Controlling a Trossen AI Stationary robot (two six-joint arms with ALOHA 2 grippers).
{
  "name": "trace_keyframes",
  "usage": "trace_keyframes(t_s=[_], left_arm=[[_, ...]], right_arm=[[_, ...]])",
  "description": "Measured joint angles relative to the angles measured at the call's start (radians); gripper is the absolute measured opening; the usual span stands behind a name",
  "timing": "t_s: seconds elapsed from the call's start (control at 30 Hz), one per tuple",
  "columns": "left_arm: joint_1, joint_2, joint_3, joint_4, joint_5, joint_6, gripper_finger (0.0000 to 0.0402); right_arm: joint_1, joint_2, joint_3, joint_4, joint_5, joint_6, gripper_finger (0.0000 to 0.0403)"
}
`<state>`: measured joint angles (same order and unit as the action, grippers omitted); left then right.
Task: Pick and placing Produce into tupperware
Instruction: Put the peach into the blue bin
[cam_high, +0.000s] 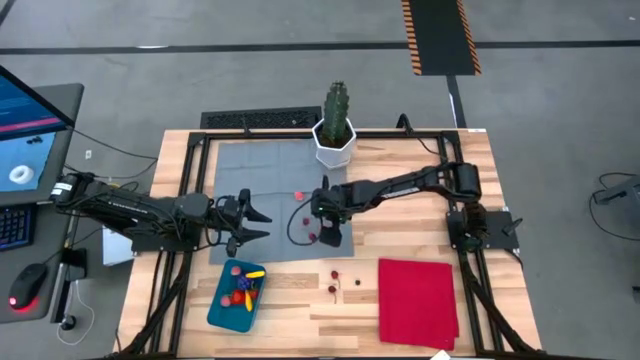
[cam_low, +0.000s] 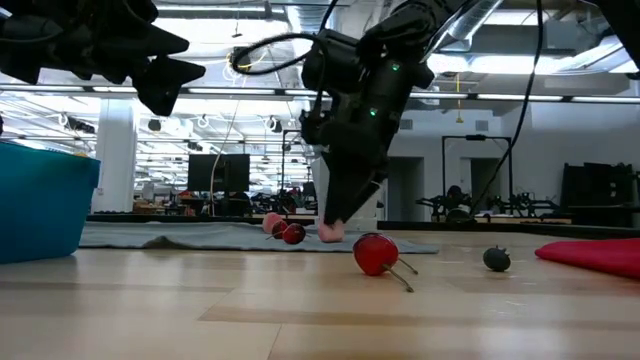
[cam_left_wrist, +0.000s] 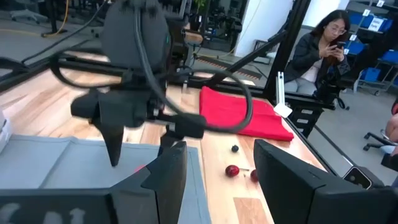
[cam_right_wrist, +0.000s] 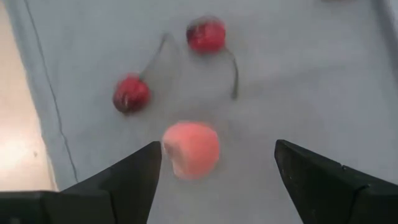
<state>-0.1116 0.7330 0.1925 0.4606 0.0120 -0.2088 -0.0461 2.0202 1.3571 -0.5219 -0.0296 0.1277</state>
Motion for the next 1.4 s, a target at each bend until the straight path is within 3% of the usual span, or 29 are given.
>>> trace_keyframes(t_s=[0.77, 1.4], left_arm=[[0.0, 0.0, 0.0, 0.001, 0.0, -0.023, 0.0177], [0.0, 0.0, 0.0, 0.0, 0.0, -0.023, 0.0177]], right_arm=[[0.0, 0.013, 0.002, 0.029, -0.049, 0.029, 0.0286], [0.0, 0.013, 0.002, 0.036, -0.091, 0.03, 0.0156]])
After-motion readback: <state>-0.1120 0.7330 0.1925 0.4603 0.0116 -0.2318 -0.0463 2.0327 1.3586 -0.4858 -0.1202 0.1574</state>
